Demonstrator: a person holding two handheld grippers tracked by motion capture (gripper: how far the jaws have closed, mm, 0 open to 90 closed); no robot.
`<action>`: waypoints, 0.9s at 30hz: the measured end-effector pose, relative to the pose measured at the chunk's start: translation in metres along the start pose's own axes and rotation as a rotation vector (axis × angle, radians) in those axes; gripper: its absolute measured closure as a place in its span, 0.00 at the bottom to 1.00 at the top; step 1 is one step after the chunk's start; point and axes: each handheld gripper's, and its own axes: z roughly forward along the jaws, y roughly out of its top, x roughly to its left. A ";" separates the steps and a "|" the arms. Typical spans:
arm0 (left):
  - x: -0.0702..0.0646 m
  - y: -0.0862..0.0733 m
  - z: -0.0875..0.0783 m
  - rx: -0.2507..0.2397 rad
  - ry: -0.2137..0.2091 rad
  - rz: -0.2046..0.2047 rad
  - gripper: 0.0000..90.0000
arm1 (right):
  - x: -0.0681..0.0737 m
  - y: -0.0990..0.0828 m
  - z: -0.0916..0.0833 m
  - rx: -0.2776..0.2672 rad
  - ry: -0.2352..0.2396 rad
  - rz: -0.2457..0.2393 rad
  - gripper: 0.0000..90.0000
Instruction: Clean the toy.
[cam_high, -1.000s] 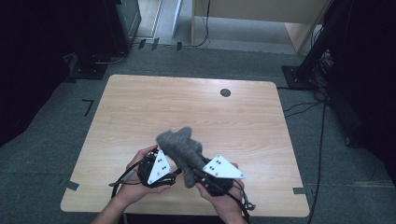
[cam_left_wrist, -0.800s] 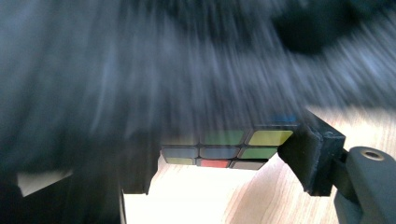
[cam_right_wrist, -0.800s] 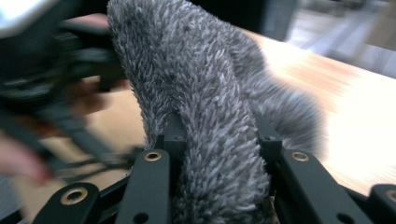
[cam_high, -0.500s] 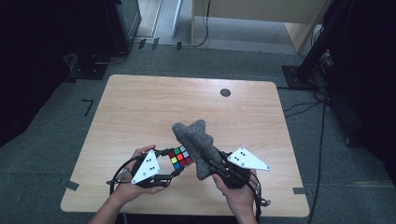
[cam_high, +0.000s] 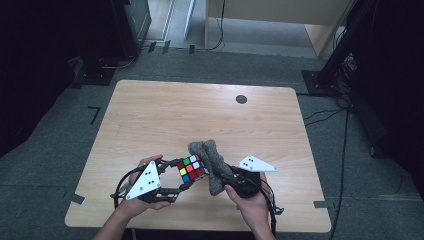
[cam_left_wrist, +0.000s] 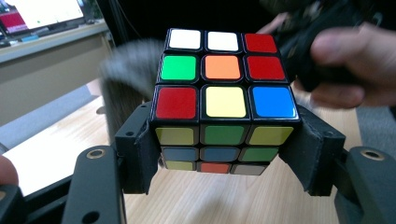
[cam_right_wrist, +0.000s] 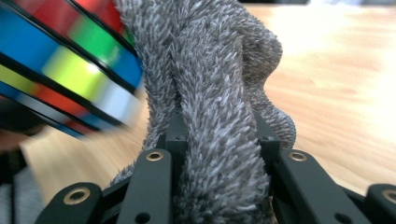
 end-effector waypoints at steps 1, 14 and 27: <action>0.000 0.000 0.000 0.000 0.004 0.001 0.39 | -0.001 0.000 -0.001 0.000 -0.021 0.001 0.76; 0.001 -0.002 0.001 0.031 0.013 0.011 0.39 | 0.017 0.010 -0.018 -0.159 0.132 -0.015 0.76; 0.016 -0.004 -0.008 -0.171 0.030 -0.241 0.39 | 0.022 -0.005 0.002 -0.145 0.184 0.052 0.76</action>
